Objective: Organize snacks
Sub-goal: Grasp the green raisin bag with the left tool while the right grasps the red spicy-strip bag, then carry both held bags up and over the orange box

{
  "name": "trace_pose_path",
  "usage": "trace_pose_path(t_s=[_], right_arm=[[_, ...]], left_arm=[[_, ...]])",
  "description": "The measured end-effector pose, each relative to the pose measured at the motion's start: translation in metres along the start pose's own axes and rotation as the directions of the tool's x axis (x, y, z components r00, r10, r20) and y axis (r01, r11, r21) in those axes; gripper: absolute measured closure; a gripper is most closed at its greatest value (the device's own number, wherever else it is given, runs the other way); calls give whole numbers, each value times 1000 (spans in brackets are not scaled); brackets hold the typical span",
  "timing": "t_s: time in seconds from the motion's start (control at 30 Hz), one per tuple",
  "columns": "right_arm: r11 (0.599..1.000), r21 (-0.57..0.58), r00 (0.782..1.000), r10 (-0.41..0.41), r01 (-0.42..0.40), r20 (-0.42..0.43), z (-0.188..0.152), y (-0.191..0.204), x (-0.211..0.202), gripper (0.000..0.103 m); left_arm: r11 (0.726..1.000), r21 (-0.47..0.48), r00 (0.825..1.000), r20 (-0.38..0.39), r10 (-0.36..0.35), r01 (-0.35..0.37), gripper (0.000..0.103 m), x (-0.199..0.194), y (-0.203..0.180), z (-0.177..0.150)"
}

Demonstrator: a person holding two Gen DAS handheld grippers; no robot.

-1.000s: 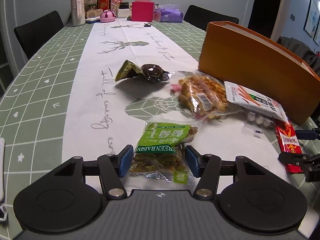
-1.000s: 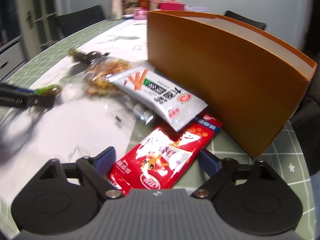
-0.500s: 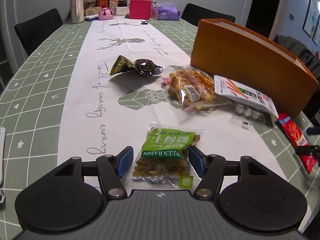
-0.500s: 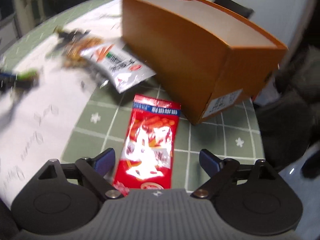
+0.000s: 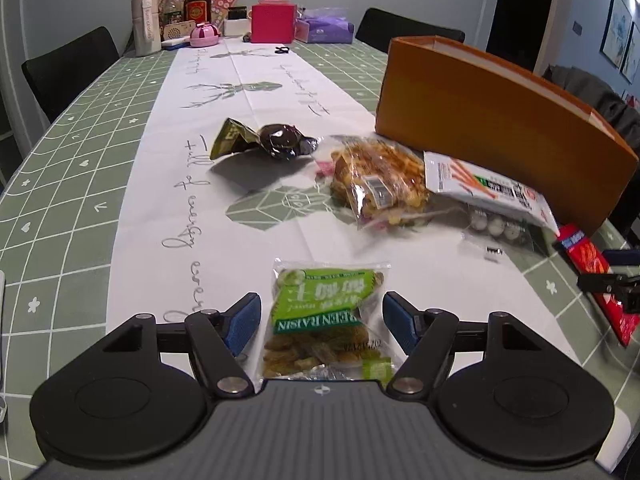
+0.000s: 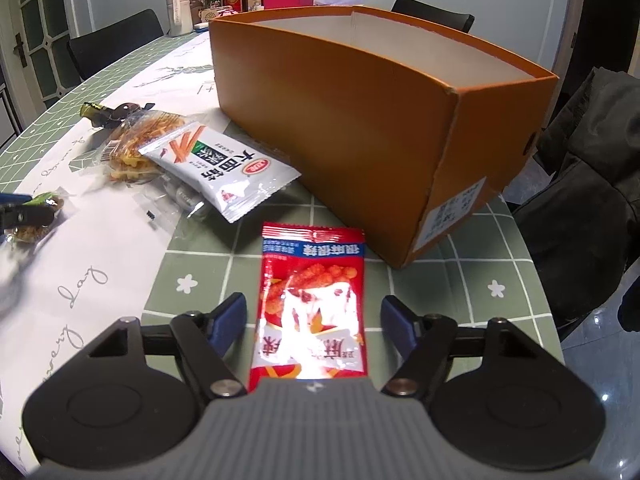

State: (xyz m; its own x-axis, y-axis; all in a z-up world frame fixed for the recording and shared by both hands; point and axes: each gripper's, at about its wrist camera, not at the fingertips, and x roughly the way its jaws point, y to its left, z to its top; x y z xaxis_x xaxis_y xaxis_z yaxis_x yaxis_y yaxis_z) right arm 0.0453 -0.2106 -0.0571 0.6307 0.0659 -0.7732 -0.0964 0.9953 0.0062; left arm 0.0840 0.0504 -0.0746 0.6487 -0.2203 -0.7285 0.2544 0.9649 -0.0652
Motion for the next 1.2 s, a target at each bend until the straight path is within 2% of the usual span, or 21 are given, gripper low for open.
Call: trace_pose_path(t_s=[0.1, 0.13, 0.17, 0.23, 0.43, 0.63, 1.2], right_arm=[[1000, -1, 1000, 1, -1, 14, -1, -1, -1, 37], [1000, -7, 1000, 5, -5, 19, -1, -1, -2, 42], [1000, -13, 1000, 12, -11, 22, -1, -1, -2, 49], [1000, -23, 1000, 16, -15, 23, 0, 0, -3, 54], [999, -39, 999, 25, -24, 25, -2, 1, -6, 57], [999, -38, 999, 34, -33, 27, -3, -4, -13, 59], [992, -30, 989, 129, -127, 76, 5, -12, -53, 60]], left_arm=[[1000, 28, 1000, -4, 8, -8, 22, 0, -5, -3], [999, 36, 1000, -5, 11, -11, 29, -1, -7, -4], [999, 42, 1000, -7, 12, -12, 31, -1, -8, -4], [999, 42, 1000, -14, 2, -2, 34, -2, -9, -3], [999, 41, 1000, -19, -22, 23, 44, -6, -12, -1], [997, 40, 998, -7, -59, 59, 46, -13, -16, 1], [992, 98, 995, 46, -84, 79, 47, -36, -37, 20]])
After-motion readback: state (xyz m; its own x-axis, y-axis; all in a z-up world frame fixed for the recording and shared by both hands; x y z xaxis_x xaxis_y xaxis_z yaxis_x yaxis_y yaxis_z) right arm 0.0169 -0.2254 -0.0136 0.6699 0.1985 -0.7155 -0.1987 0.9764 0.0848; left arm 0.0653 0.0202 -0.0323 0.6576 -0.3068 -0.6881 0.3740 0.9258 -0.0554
